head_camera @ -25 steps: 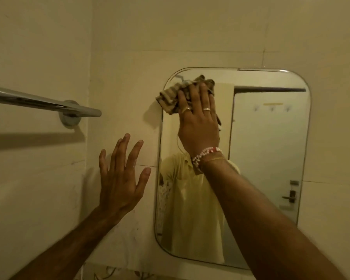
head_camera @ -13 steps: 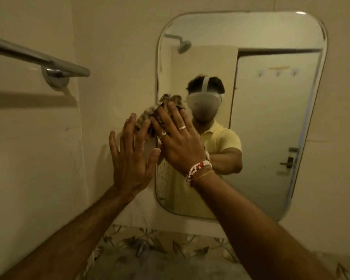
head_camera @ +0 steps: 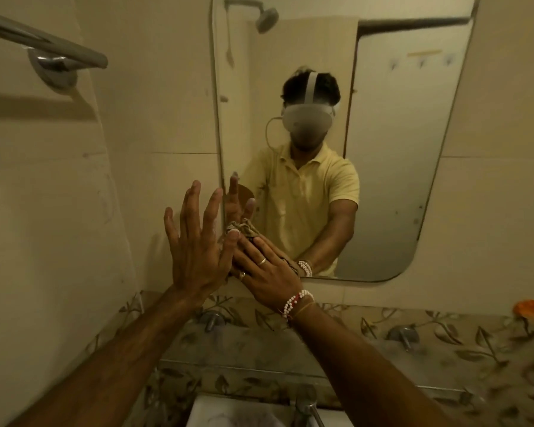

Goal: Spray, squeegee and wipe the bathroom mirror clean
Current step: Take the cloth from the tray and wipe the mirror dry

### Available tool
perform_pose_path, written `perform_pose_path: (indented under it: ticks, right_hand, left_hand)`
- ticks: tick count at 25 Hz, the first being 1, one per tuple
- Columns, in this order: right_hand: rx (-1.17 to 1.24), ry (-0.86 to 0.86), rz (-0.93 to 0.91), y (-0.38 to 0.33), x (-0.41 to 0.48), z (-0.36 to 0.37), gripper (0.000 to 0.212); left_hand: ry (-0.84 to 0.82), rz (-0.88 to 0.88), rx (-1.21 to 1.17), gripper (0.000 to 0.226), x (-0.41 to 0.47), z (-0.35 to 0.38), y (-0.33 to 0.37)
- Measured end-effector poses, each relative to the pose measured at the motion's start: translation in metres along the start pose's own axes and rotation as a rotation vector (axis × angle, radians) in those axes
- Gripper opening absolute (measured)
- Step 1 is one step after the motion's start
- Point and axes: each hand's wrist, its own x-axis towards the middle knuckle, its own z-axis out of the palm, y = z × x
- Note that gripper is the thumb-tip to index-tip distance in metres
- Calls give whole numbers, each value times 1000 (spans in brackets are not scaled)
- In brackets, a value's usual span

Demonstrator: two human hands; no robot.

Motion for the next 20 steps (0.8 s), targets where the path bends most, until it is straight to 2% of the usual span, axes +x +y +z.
perform_pose_path:
  ticks: [8, 13, 17, 20]
  right_hand:
    - [-84, 49, 210, 53, -77, -34, 49]
    - [-139, 124, 491, 97, -135, -55, 56]
    - [-147, 168, 550, 108, -135, -61, 68]
    - [-112, 287, 596, 129, -105, -73, 65]
  left_hand:
    - [-30, 14, -56, 69, -25, 15, 43]
    - [-38, 53, -97, 68, -32, 27, 70]
    - [-12, 49, -115, 71, -17, 29, 88]
    - [21, 86, -86, 71, 2, 22, 82]
